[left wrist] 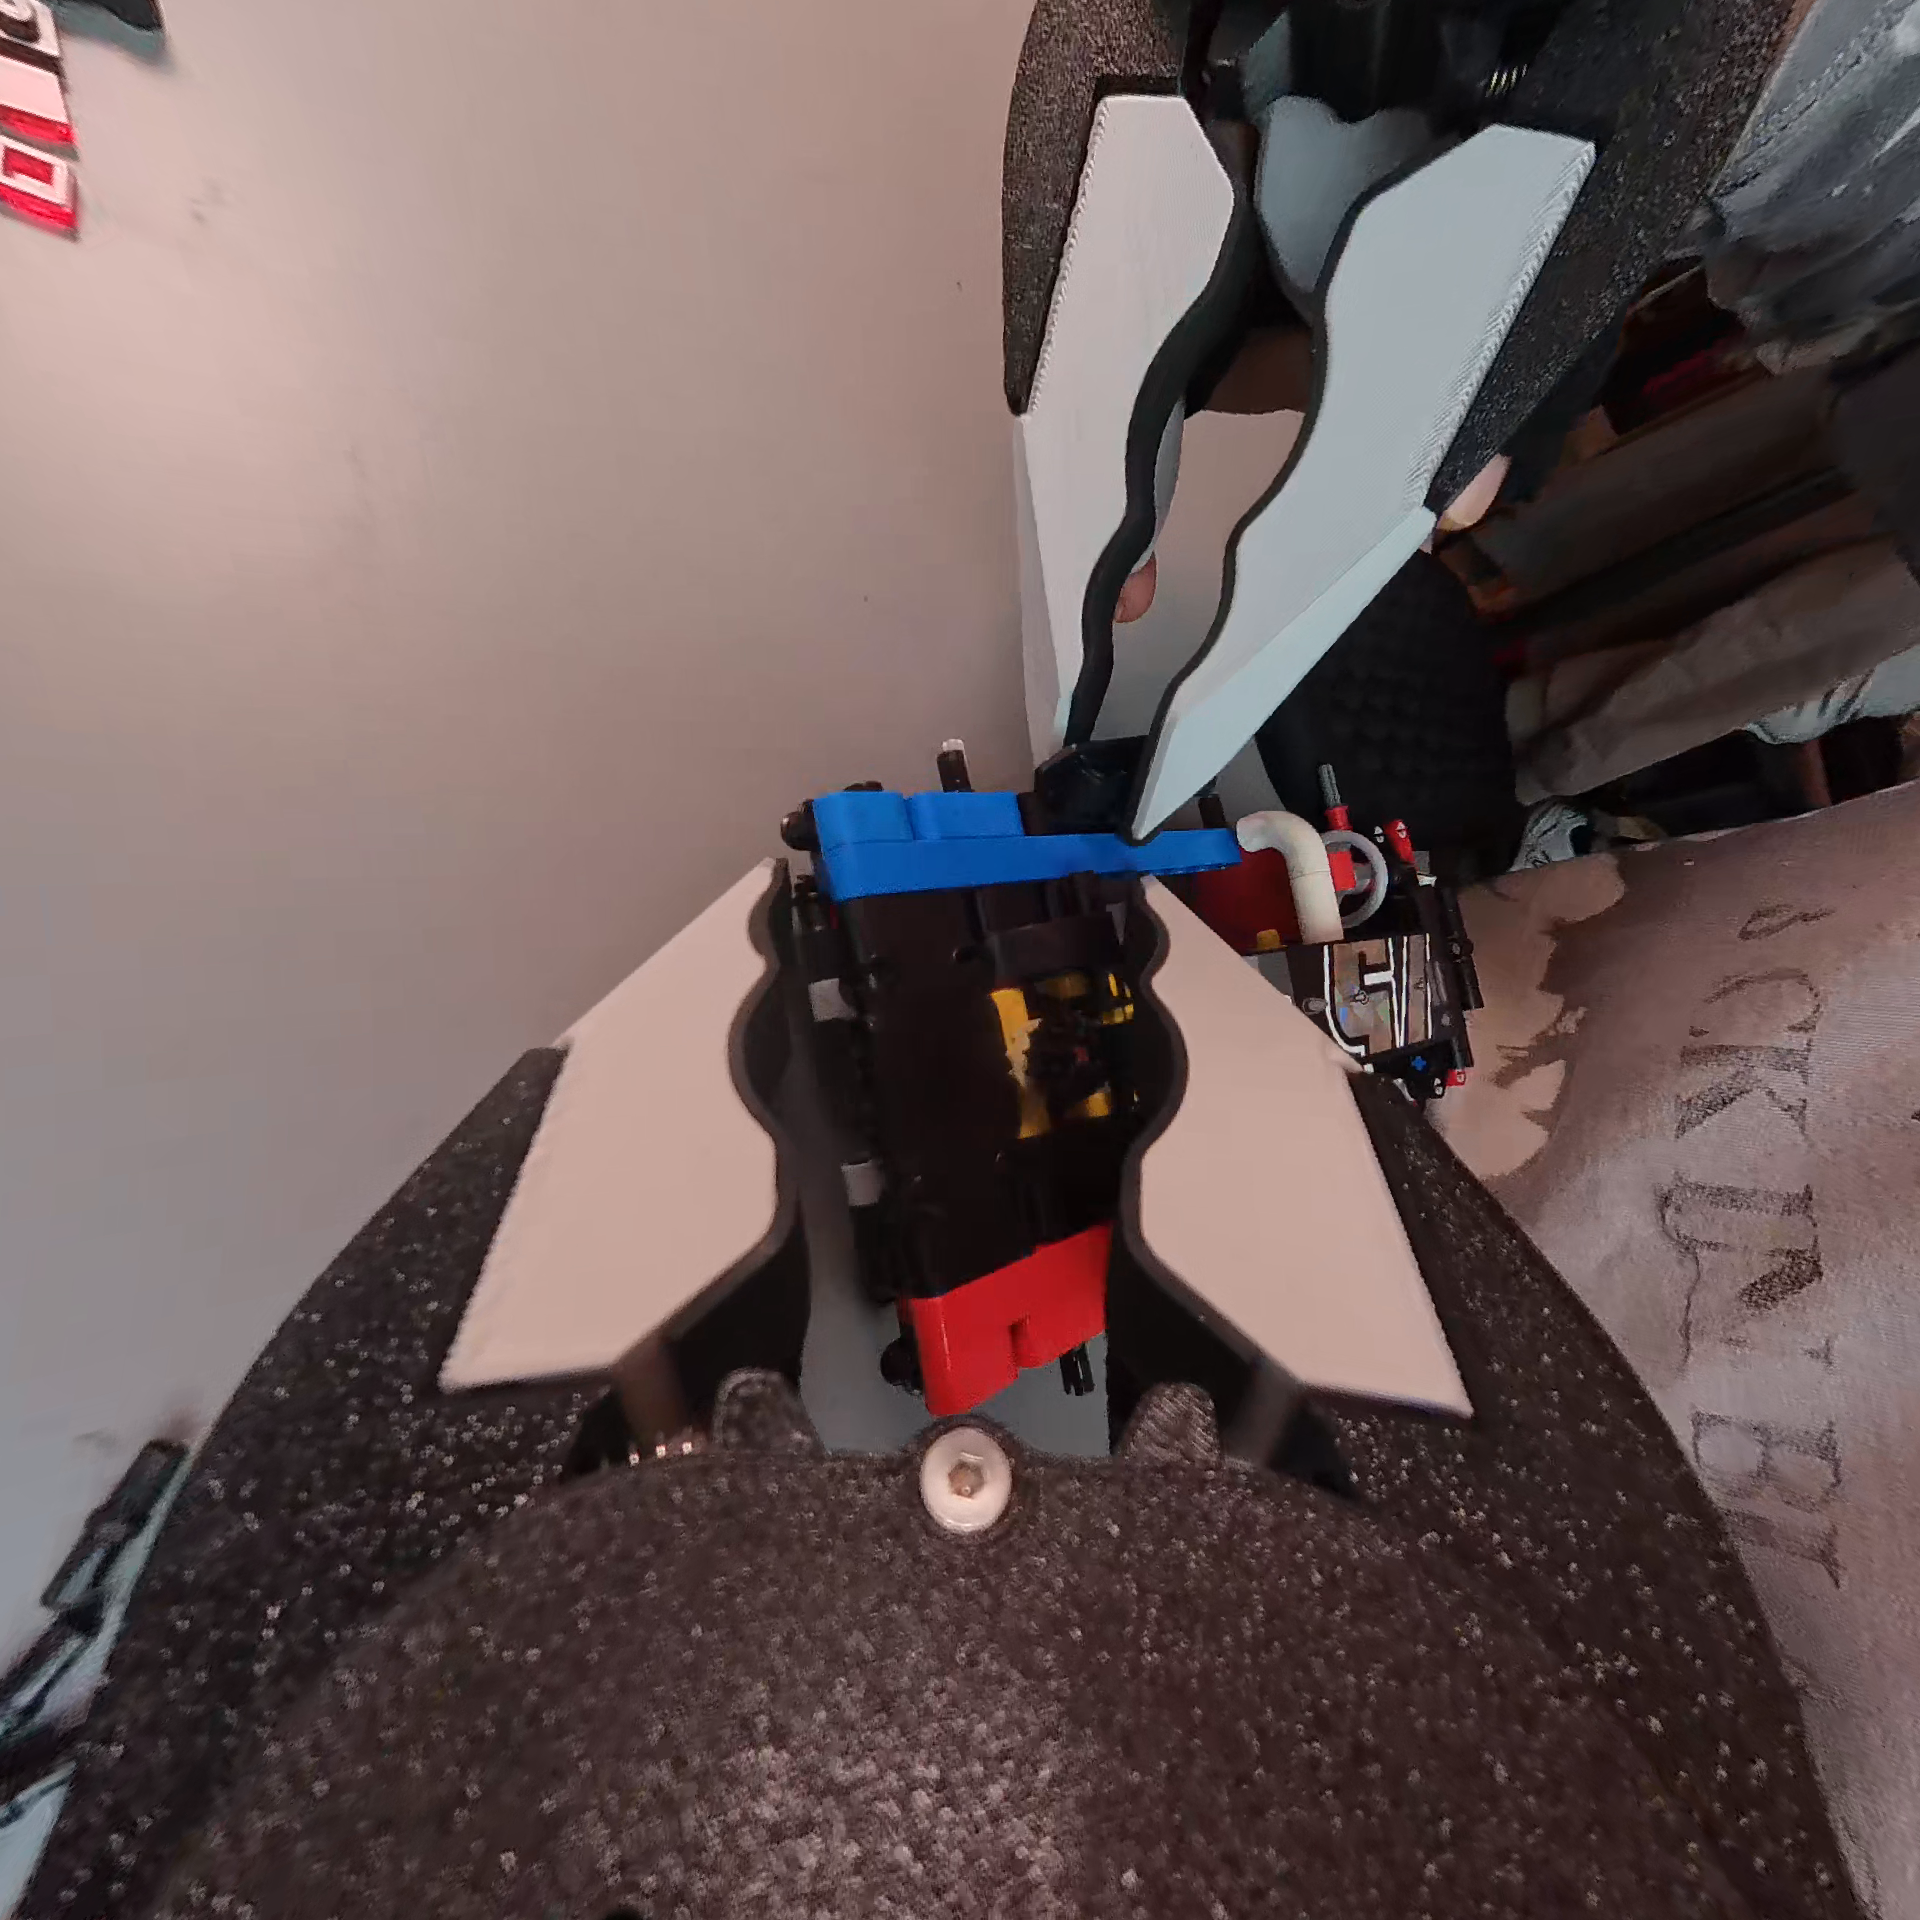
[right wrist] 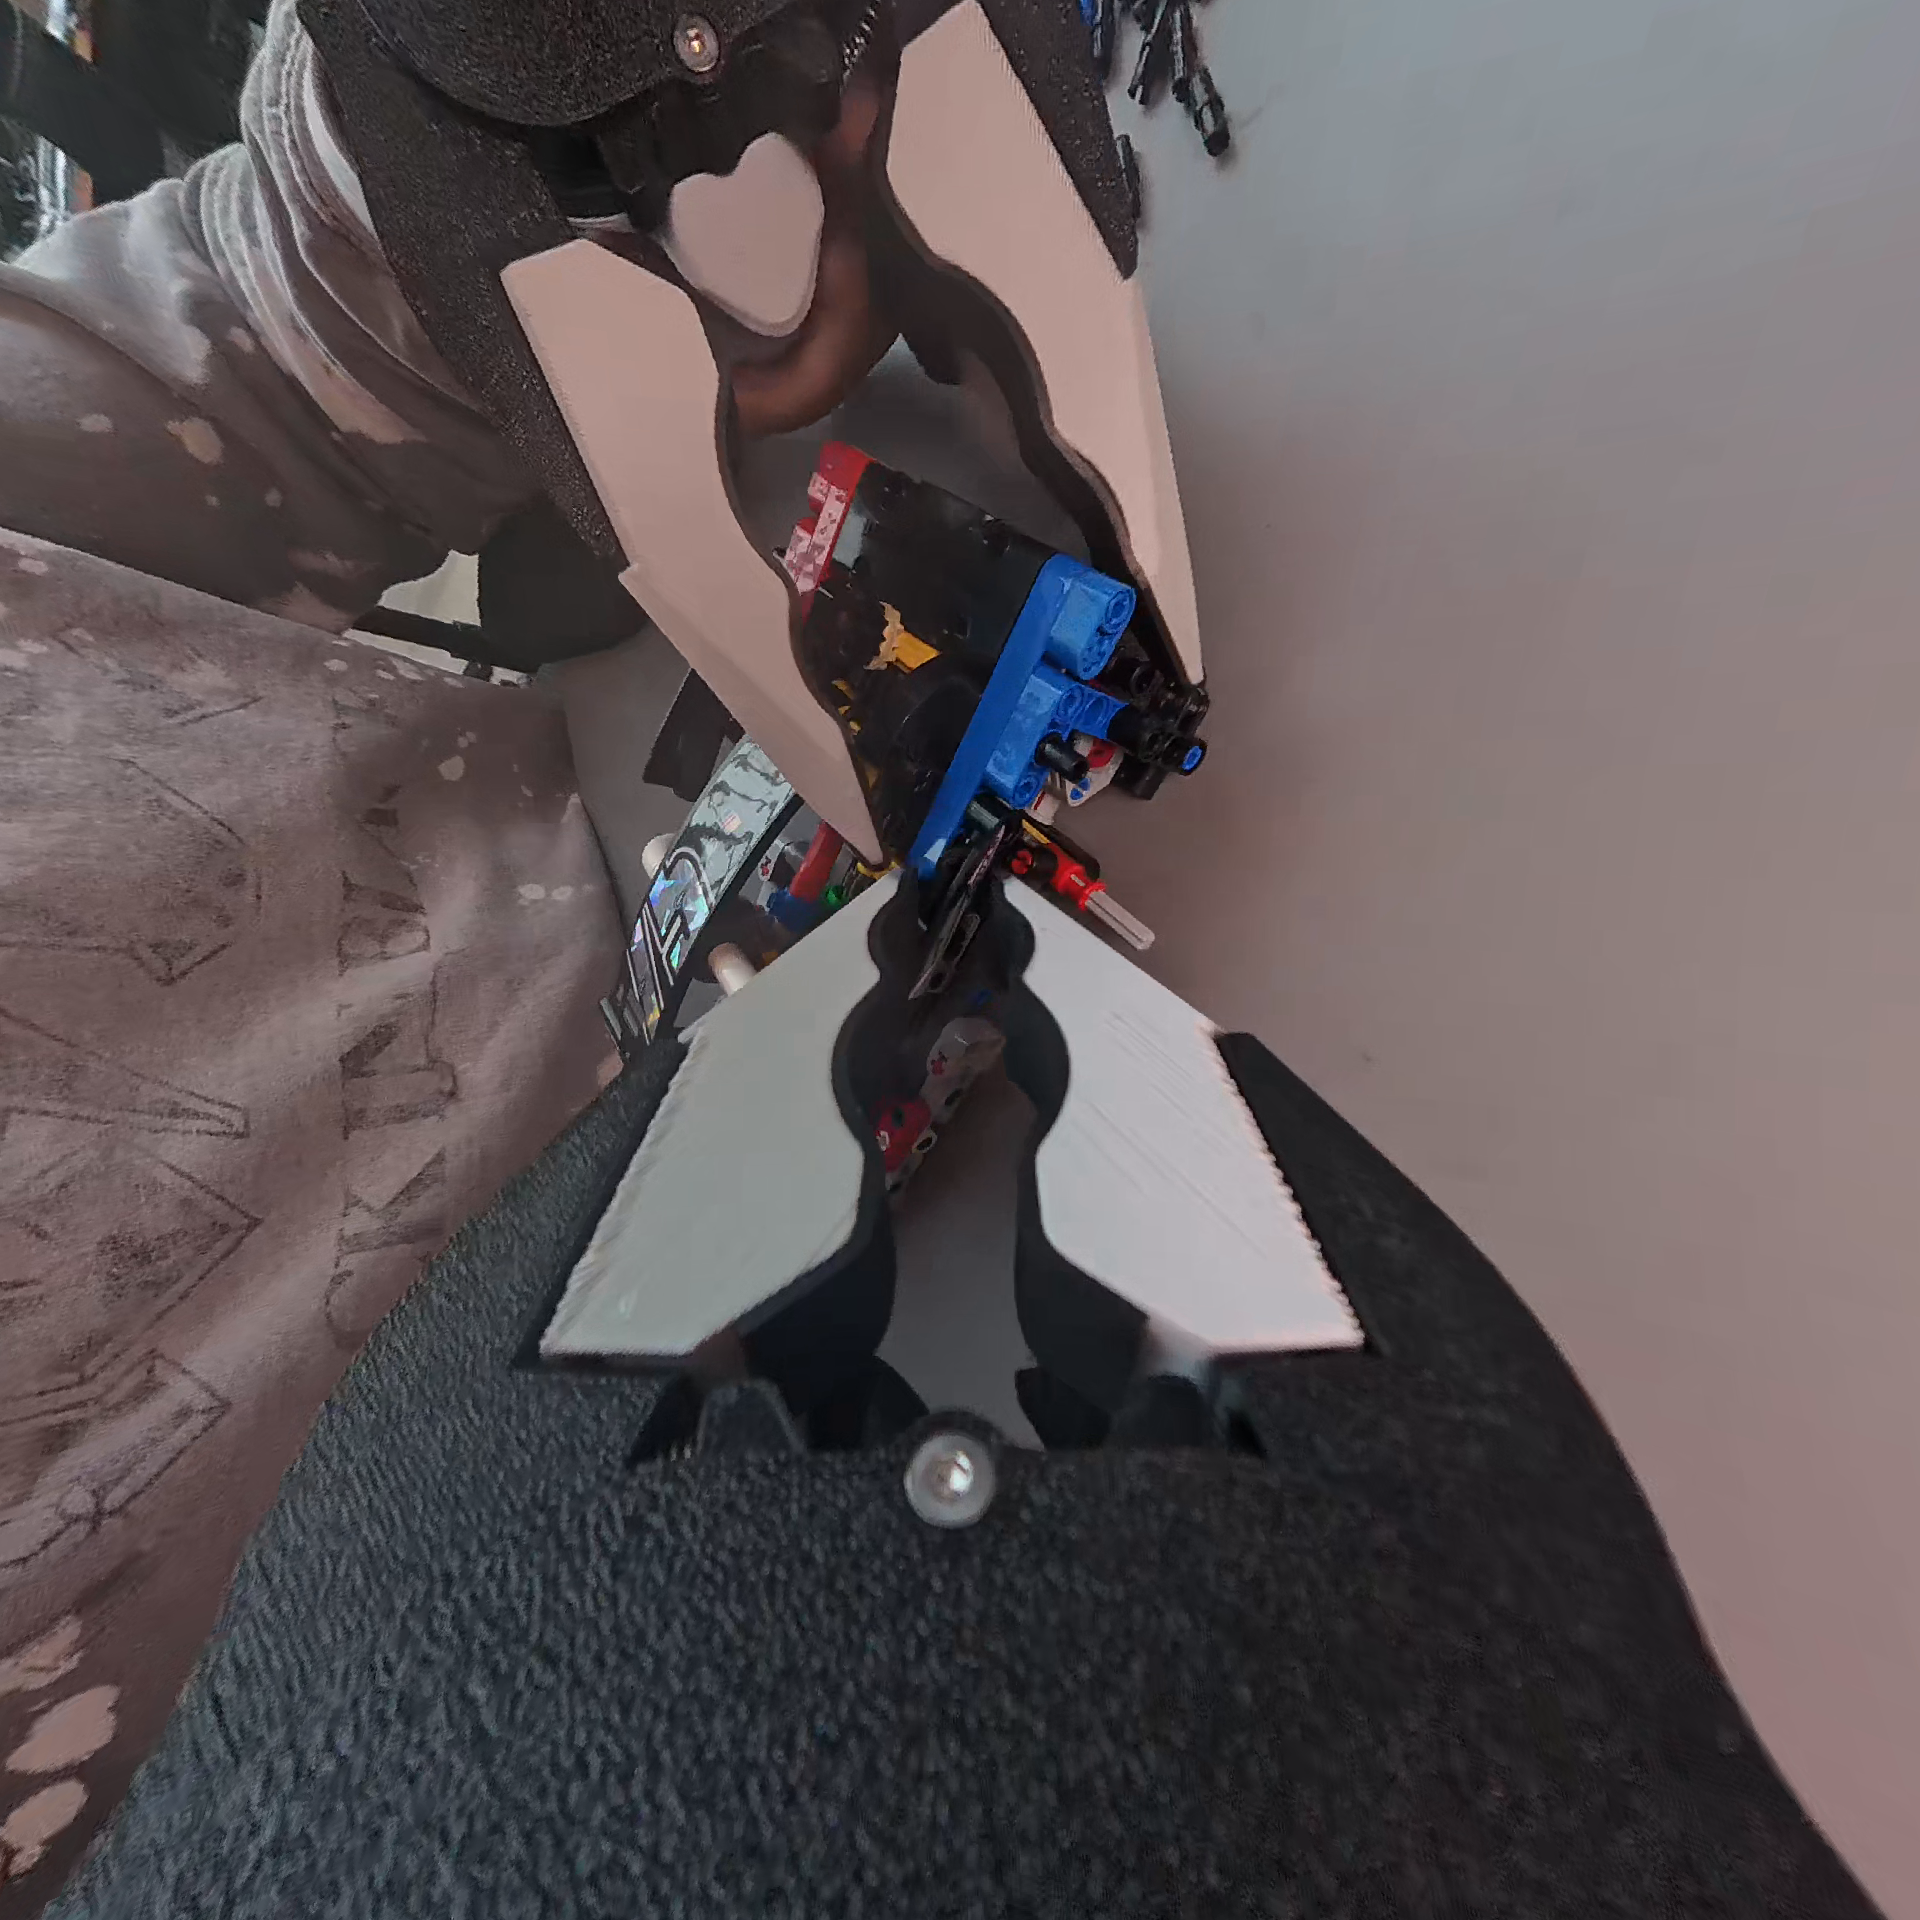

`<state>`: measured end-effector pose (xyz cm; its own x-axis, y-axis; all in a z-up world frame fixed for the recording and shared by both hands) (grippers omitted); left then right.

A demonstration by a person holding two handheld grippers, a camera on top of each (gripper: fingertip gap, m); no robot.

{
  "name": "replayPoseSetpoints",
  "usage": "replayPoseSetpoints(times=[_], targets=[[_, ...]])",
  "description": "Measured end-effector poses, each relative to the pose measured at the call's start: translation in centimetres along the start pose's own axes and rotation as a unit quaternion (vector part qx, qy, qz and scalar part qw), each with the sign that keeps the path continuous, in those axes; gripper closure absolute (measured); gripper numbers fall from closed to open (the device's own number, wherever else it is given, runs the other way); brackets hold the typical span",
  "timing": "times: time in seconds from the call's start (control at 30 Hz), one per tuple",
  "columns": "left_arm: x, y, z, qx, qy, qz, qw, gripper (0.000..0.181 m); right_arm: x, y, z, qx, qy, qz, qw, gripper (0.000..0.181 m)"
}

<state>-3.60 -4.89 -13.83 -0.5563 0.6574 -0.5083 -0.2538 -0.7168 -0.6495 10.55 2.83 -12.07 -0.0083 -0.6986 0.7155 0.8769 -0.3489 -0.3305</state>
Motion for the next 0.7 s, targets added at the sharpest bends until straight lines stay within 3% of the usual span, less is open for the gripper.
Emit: replayPoseSetpoints(times=[0.27, 0.7], targets=[[-0.6, 0.6, 0.3, 0.005, -0.011, -0.015, 1.0, 0.12, -0.1, 0.5, -0.6, -0.036, -0.033, -0.048, 0.998, 0.173], [-1.2, 0.7, 0.5, -0.008, -0.047, -0.023, 0.999, 0.127, 0.6, 2.9, -0.8, -0.189, 0.009, -0.125, 0.974, 0.176]])
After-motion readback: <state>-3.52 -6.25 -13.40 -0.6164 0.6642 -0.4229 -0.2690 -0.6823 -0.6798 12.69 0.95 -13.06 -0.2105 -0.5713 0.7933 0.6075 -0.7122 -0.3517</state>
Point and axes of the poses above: each gripper's, where its closed fingertips meet, z back along the fingers, y out of its underside, x = y × z across the jaws, the point moved 10 cm from there along z, back along the fingers, and after that the axes turned 7 degrees about -z, right-handed, at the moved point
